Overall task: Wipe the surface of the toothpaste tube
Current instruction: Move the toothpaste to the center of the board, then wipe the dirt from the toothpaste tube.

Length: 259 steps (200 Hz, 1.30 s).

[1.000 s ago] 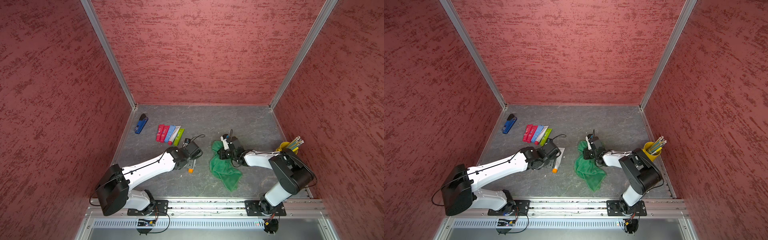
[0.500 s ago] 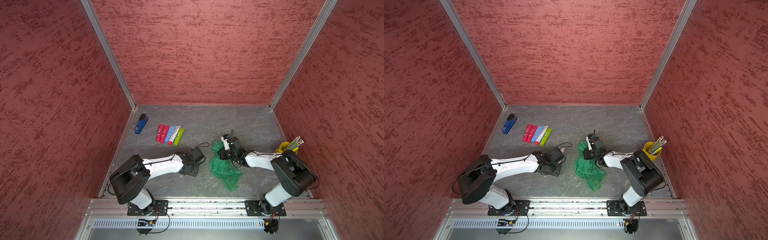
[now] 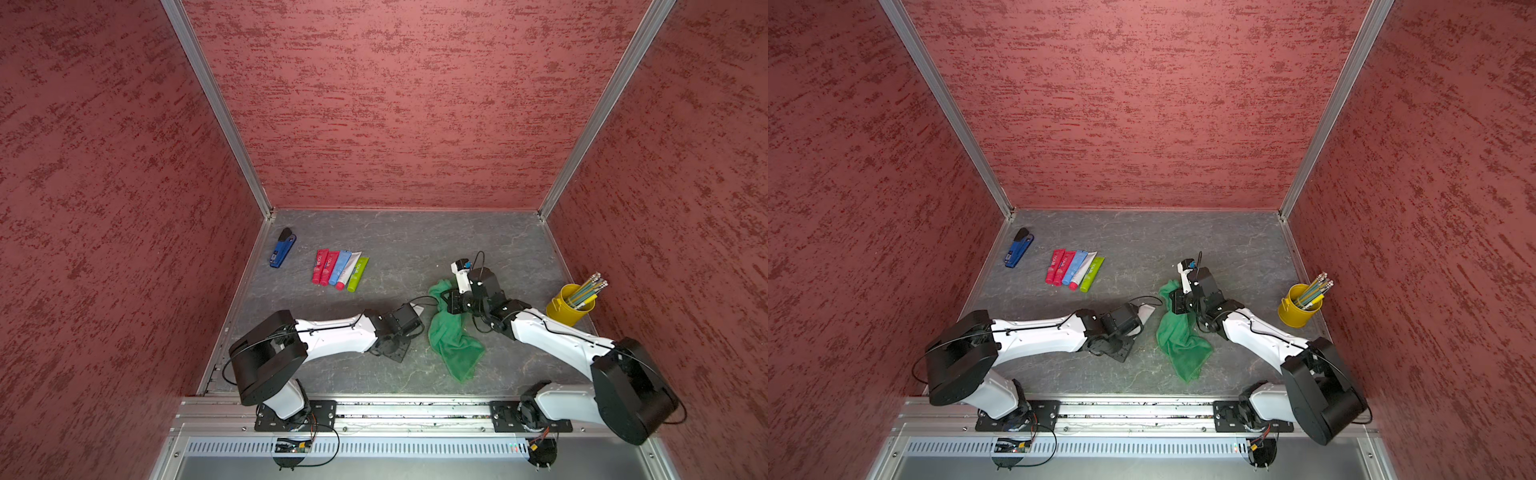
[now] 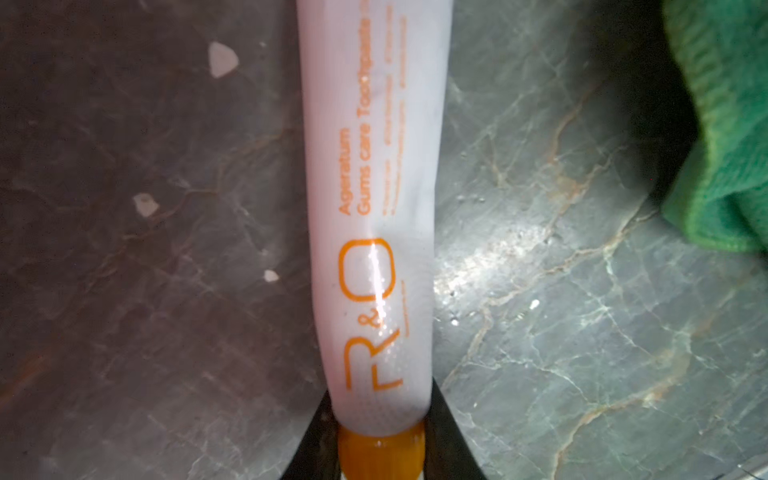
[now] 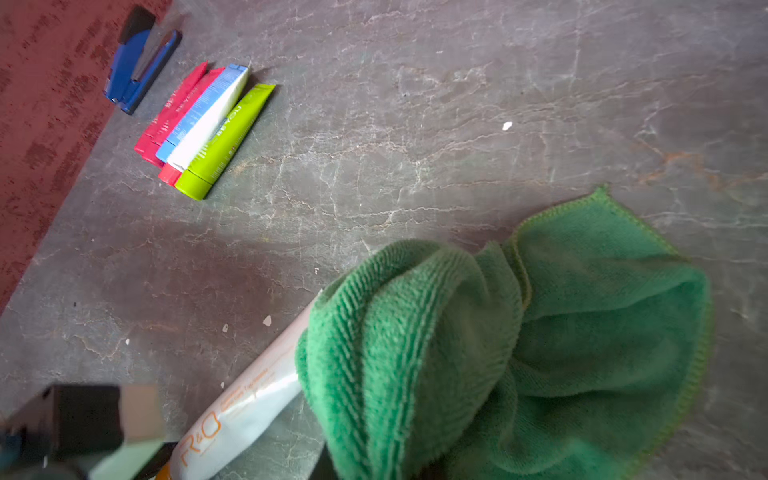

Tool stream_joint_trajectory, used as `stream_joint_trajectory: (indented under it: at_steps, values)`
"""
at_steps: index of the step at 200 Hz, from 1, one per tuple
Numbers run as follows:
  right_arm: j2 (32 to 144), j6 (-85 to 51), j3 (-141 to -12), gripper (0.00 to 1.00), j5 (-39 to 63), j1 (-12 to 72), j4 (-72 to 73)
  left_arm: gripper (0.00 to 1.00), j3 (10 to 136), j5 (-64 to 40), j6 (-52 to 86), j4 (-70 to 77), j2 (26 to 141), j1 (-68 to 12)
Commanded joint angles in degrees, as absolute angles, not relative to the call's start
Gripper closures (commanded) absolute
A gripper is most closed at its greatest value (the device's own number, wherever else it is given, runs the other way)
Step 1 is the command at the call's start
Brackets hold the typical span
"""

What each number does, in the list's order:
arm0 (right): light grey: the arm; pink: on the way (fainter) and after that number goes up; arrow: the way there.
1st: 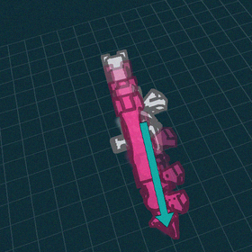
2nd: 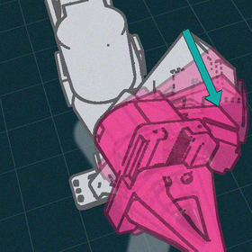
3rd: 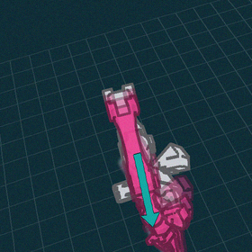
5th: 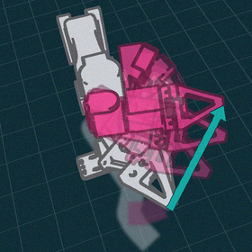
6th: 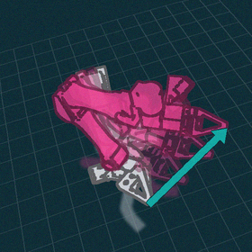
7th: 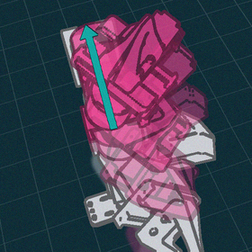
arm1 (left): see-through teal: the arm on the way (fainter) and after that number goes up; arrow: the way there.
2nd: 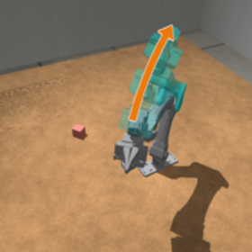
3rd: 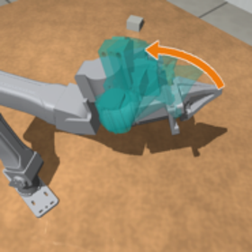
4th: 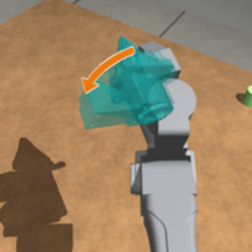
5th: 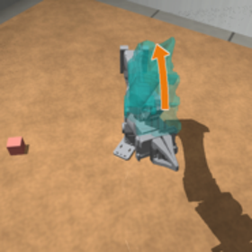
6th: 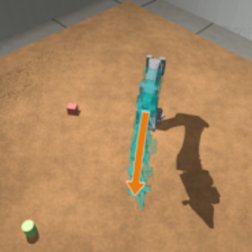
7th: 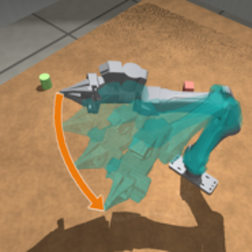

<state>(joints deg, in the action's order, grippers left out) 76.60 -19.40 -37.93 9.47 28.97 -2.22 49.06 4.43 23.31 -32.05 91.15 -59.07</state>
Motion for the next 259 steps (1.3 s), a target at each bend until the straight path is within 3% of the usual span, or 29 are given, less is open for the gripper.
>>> stream_joint_trajectory:
  at_steps: [1,21,67,92,157,235,259]
  values:
    - [79.93,-17.47,-40.82,1.00,13.48,28.47,-2.35,0.59,48.19,5.27,20.67,-28.59,90.53,-60.27]
    - [84.32,-18.32,-41.64,1.00,18.72,28.48,2.59,0.60,45.60,4.66,20.41,-25.68,88.01,-60.29]
    - [95.80,-21.20,-43.77,1.00,26.46,29.70,10.41,0.84,40.60,0.80,19.52,-22.00,81.81,-57.95]
    - [98.42,-21.10,-43.87,1.00,26.11,31.61,10.92,0.90,39.31,-1.38,18.86,-21.18,81.88,-55.79]
    - [100.74,-22.22,-38.71,1.00,24.81,37.38,11.43,0.95,39.81,-4.28,17.89,-20.06,84.35,-53.58]
    - [105.27,-33.86,-31.13,1.00,33.20,48.28,26.81,1.00,39.81,-3.62,17.81,-19.85,84.64,-52.95]
    - [105.74,-34.71,-30.44,1.00,31.37,48.22,27.27,1.00,39.73,-3.58,17.81,-19.82,84.45,-52.91]
